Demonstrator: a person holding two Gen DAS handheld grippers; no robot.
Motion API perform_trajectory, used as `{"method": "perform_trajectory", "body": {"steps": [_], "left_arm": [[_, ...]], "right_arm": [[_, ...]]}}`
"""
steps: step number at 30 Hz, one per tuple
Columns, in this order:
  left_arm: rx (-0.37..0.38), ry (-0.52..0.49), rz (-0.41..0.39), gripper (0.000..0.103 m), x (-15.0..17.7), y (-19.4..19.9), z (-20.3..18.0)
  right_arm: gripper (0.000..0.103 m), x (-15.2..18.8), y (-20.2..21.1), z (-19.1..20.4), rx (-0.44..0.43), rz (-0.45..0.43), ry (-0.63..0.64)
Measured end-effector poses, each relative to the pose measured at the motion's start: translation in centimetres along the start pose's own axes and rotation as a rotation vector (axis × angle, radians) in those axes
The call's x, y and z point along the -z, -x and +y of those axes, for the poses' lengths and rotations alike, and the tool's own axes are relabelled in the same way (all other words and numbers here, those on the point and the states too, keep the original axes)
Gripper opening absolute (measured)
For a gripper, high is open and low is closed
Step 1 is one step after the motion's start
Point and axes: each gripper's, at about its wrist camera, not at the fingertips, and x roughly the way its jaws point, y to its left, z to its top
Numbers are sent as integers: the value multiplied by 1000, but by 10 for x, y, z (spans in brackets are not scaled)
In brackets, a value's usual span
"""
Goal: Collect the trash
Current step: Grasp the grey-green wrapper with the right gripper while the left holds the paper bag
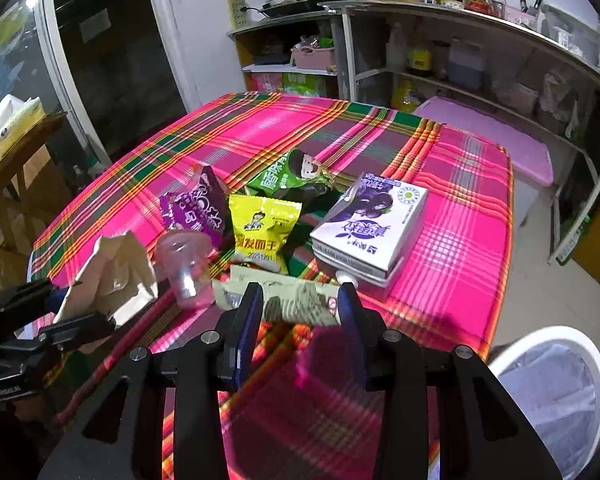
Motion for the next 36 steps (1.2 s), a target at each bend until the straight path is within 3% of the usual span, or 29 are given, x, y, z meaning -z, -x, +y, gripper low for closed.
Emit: {"method": "perform_trajectory", "body": {"steps": [14,23,30,32,33,36], "left_arm": [[-25,36,-26,38,0,10,15],[-40,57,-42,38,3,21,22],[-37,62,-29,38,4,16,24],[-38,63,-24,38,5,14,25],[-39,64,-23,38,5,13,25],[-40,62,-17,38,5,11,24]], "right_arm": [[40,26,12,32,-123,48,80],[40,16,20,33,-58,-27,139],[40,13,-6,27,-48,44,146],[33,16,-7,28,-43,47,145],[25,17,-7,29,-37,50,145],[22,21,-3,31,-20,50,141]]}}
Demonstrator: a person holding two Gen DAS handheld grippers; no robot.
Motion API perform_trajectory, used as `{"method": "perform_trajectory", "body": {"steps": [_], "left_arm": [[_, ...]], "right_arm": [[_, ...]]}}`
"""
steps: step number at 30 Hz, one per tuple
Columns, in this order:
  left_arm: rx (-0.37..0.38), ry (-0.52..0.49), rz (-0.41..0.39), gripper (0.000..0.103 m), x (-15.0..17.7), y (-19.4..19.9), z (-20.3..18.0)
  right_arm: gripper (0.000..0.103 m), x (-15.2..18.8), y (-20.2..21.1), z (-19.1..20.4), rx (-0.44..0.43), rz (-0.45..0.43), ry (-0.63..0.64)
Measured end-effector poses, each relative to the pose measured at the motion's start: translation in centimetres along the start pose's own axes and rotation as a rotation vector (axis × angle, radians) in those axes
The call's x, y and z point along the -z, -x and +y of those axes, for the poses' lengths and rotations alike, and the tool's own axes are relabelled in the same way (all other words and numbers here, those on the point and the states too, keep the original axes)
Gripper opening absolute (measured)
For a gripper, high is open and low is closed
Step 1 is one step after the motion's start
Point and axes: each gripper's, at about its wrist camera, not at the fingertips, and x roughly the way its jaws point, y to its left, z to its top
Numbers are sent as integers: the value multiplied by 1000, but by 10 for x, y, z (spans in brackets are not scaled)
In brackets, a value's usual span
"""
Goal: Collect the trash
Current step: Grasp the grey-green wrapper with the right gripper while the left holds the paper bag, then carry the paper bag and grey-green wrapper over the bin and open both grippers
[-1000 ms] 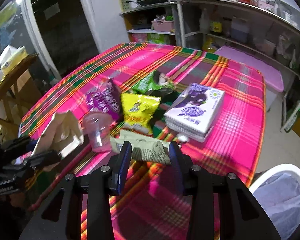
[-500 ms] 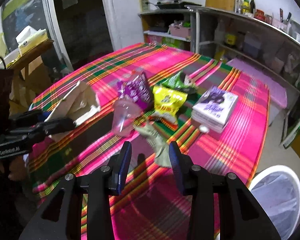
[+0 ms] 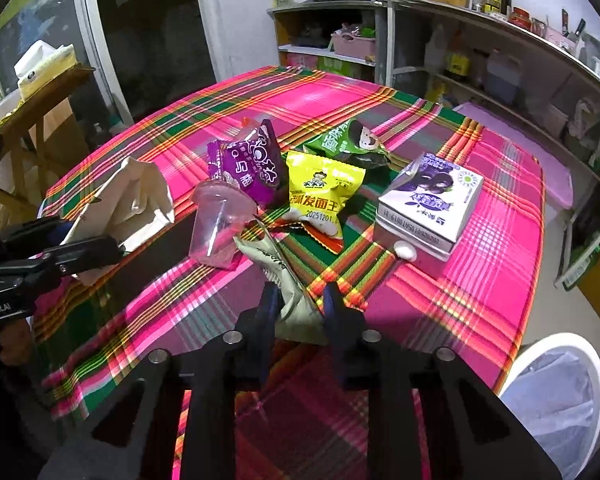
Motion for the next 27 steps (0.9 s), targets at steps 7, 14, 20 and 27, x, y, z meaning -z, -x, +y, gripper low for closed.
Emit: {"method": "perform_trajectory", "body": {"steps": [7,14,20,27], "left_arm": [[-6,-15,1,38,1,3,-10],[5,-30,1,38,5,13,-27],[32,-63,-2,38,10,25,-51],[67,-116,1,38,18,35,-87]], "right_arm": [[18,20,27,5,43,-28,-86],[18,48,69,11,73,-99,-196],[18,67,105,18,97,-149,-249],[18,88,137,19,124,-195,-304]]}}
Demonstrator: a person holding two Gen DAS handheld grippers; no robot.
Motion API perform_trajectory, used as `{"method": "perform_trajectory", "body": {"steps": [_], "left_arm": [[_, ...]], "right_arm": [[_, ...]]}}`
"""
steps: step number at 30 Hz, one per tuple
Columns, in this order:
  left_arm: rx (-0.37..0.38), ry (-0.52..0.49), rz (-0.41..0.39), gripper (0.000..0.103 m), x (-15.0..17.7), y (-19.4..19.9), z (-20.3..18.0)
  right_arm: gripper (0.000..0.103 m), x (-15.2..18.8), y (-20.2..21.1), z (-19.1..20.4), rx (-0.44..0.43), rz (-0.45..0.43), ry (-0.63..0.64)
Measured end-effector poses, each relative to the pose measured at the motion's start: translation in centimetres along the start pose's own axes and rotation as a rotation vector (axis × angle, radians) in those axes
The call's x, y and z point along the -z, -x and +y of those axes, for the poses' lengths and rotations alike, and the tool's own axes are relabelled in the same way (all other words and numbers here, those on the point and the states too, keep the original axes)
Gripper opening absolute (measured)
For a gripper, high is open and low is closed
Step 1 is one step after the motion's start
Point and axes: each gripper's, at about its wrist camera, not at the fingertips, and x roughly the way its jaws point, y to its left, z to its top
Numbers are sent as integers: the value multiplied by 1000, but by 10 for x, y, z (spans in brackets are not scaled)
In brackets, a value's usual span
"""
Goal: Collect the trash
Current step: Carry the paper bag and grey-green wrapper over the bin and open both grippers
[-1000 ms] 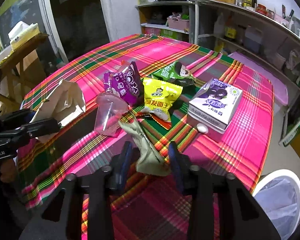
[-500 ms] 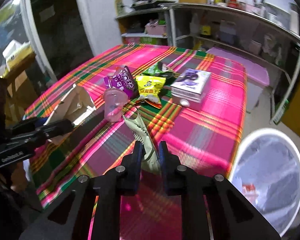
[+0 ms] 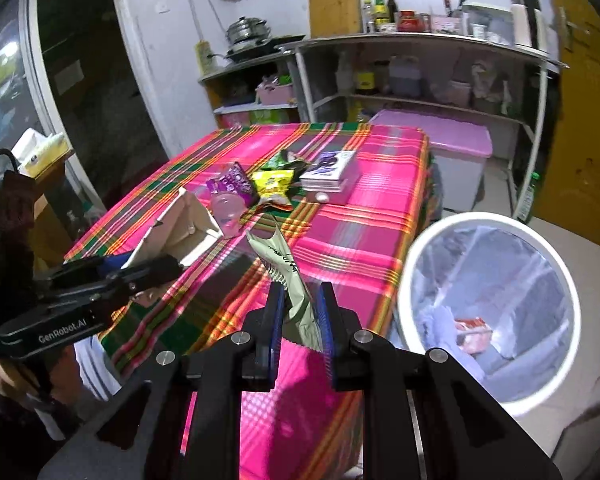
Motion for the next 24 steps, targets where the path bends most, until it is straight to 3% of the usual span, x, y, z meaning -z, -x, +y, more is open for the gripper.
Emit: {"method": "perform_trajectory", "body": {"steps": [24], "left_arm": [[99,-177,35,38,-5,-18,-100]], "right_arm": [[18,31,55,-72,94,-70,-142]]}}
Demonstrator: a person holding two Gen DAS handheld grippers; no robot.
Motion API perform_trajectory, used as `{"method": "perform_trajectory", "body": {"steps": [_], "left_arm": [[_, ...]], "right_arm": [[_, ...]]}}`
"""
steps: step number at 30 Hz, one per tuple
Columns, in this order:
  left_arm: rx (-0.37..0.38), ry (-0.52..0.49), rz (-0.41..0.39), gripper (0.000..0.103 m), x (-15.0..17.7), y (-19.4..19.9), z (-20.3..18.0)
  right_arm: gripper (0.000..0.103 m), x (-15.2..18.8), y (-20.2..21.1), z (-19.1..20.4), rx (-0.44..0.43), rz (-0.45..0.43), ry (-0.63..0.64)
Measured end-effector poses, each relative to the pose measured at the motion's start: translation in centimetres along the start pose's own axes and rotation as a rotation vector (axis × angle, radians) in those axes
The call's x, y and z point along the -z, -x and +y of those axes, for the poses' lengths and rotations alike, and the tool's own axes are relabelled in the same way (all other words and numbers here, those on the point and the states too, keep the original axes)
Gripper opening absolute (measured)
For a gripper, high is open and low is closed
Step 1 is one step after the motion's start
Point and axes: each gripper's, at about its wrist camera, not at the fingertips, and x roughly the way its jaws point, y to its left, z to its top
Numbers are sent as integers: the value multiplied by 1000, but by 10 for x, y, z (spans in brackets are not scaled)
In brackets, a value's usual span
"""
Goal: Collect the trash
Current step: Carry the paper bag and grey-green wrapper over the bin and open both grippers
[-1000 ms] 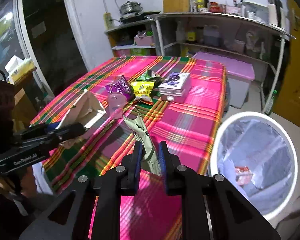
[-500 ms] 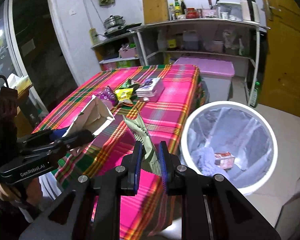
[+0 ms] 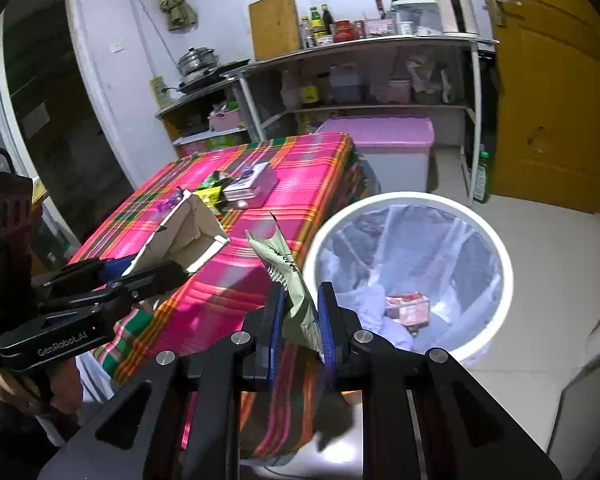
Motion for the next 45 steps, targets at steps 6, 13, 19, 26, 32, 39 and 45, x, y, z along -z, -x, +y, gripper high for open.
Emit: {"method": "perform_trajectory", "body": {"steps": [6,13,19,26,32,39,45], "left_arm": [[24,-33,16,38,-6,-16,-18],[53,-59,44,38,-13,-40,-33],[69,-76,90,38,-17,-68,-44],[83,-84,147,38,-22,-103,-52],[89,-81,191,39,-26,-130,-55],[85,-55,238,39,-26,-151,-53],[102,-36,245,41,-25,-152,-48]], "right_arm": [[18,3,1,-25,32,4,-43],[18,6,-6,-51,69,24,-95],[18,9,-18,-71,89,57,-131],[18,10,-36,-89,102,93,-156],[18,9,-55,-102,113,135,-173],[19,10,-67,-108,132,159,-169],[19,9,-61,-107,142,144,-176]]}}
